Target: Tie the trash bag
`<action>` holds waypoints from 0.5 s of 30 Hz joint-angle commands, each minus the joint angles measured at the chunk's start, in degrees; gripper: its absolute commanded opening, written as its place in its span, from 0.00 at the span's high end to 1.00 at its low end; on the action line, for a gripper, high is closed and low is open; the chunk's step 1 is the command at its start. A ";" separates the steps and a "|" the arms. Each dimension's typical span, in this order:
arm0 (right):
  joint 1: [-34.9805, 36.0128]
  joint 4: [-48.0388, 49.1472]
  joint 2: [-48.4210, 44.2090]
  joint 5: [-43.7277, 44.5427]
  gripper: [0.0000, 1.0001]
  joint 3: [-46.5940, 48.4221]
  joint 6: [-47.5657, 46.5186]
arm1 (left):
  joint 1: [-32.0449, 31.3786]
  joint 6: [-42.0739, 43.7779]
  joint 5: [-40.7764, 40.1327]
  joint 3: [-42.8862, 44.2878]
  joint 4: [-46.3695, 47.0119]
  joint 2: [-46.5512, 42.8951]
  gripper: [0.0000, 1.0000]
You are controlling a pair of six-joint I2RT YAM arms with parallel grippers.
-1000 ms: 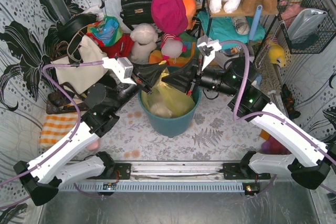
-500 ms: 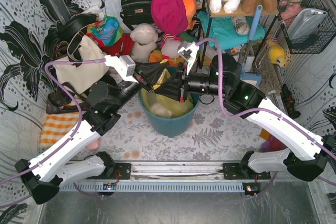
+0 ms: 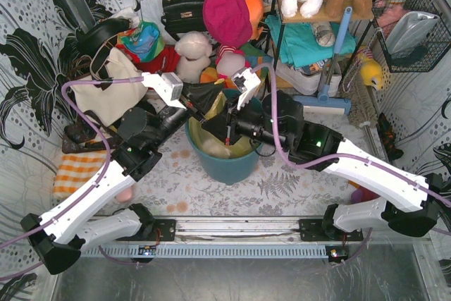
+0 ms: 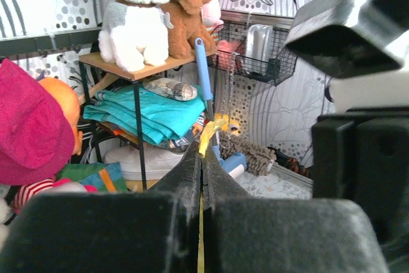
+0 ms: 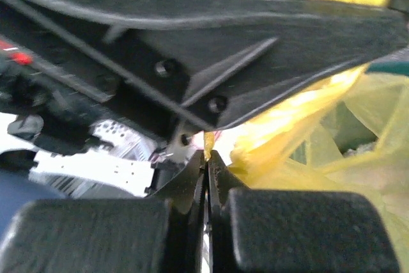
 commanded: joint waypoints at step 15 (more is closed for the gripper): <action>11.82 24.93 3.10 39.59 1.00 -14.16 6.50 | -0.33 -0.60 1.32 1.33 3.04 -1.04 1.00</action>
